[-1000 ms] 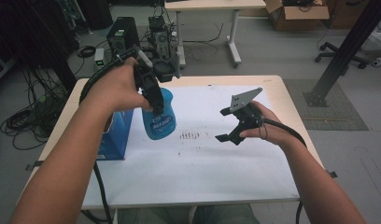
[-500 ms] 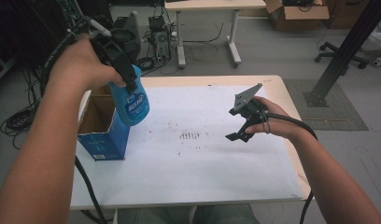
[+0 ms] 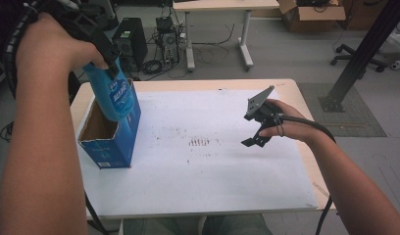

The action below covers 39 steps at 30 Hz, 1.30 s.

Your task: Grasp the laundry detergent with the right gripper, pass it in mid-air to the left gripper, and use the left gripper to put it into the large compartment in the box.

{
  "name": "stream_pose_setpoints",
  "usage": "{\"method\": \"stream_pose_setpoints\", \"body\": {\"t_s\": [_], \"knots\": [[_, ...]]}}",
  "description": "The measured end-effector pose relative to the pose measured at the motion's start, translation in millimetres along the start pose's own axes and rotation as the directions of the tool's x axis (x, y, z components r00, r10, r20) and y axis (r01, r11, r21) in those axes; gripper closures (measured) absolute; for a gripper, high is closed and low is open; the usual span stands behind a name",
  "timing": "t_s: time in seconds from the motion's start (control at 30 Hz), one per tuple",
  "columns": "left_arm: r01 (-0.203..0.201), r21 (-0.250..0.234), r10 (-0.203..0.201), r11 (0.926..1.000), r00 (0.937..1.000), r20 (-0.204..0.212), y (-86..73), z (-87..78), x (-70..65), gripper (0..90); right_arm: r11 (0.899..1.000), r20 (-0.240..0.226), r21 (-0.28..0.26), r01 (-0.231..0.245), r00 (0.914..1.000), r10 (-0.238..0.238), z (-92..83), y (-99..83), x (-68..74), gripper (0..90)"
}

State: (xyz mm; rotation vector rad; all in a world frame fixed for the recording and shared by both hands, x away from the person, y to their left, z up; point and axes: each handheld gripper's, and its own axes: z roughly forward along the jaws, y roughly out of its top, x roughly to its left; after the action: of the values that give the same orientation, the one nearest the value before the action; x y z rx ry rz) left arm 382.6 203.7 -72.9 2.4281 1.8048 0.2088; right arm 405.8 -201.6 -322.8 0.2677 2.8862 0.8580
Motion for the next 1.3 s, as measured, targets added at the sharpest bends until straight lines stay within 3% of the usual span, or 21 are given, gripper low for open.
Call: {"method": "stream_pose_setpoints", "body": {"t_s": [0.1,0.13,0.2,0.27,0.3,0.37,0.4,0.43,0.47,0.5,0.7,0.77,1.07,1.3], "knots": [[0.069,0.007,-0.069,0.9976,0.9975,0.012,-2.5,-5.0,11.0,38.6,1.000,-0.004,0.025,0.009,1.0000,-0.009,-0.2,1.1,-0.6,3.0],[0.069,0.007,-0.069,0.9976,0.9975,0.012,-2.5,-5.0,11.0,38.6,1.000,-0.004,0.025,0.009,1.0000,-0.009,-0.2,1.1,-0.6,3.0],[0.115,0.006,-0.115,0.9934,0.9932,0.019,-4.6,-5.3,18.4,38.6,0.999,-0.005,0.033,0.018,0.9998,-0.017,0.1,1.9,-0.6,2.9],[0.175,0.003,-0.175,0.9845,0.9844,0.015,-7.6,-4.8,29.1,38.6,0.998,-0.014,0.055,0.030,0.9995,-0.029,0.1,2.6,0.1,3.1],[0.175,0.003,-0.175,0.9845,0.9844,0.015,-7.6,-4.8,29.1,38.6,0.998,-0.013,0.062,0.028,0.9995,-0.027,-0.1,2.6,0.4,3.1],[0.227,0.007,-0.227,0.9738,0.9738,-0.007,-9.9,-4.3,36.9,38.6,0.997,-0.016,0.067,0.033,0.9994,-0.032,-0.2,2.5,0.2,3.2],[0.227,0.007,-0.227,0.9738,0.9738,-0.007,-9.9,-4.3,36.9,38.6,0.997,-0.016,0.067,0.033,0.9994,-0.032,-0.2,2.5,0.2,3.2],[0.251,0.009,-0.251,0.9679,0.9678,-0.020,-11.2,-4.0,40.7,38.6,0.997,-0.018,0.070,0.031,0.9994,-0.030,-0.6,2.1,-0.4,3.1],[0.251,0.009,-0.251,0.9679,0.9678,-0.020,-11.2,-4.0,40.7,38.6,0.997,-0.018,0.070,0.031,0.9994,-0.030,-0.6,2.1,-0.4,3.1],[0.274,0.013,-0.274,0.9615,0.9612,-0.032,-12.6,-3.3,45.0,38.6,0.996,-0.019,0.076,0.034,0.9993,-0.033,-0.8,1.6,-0.8,3.1],[0.305,0.015,-0.304,0.9521,0.9516,-0.041,-16.2,-0.2,54.7,38.6,0.995,-0.028,0.095,0.035,0.9991,-0.033,-1.5,1.2,-0.4,3.2],[0.306,0.014,-0.305,0.9520,0.9513,-0.046,-16.5,1.0,56.4,38.6,0.994,-0.028,0.101,0.034,0.9991,-0.031,-2.1,1.1,-0.8,3.2],[0.302,0.022,-0.301,0.9531,0.9524,-0.052,-13.9,11.0,60.5,38.6,0.991,-0.048,0.128,0.029,0.9986,-0.023,-3.3,2.3,-0.6,3.3],[0.280,0.024,-0.278,0.9597,0.9583,-0.067,-8.5,22.2,62.1,38.7,0.990,-0.054,0.140,0.029,0.9983,-0.021,-3.5,1.9,-0.3,3.3]]}}
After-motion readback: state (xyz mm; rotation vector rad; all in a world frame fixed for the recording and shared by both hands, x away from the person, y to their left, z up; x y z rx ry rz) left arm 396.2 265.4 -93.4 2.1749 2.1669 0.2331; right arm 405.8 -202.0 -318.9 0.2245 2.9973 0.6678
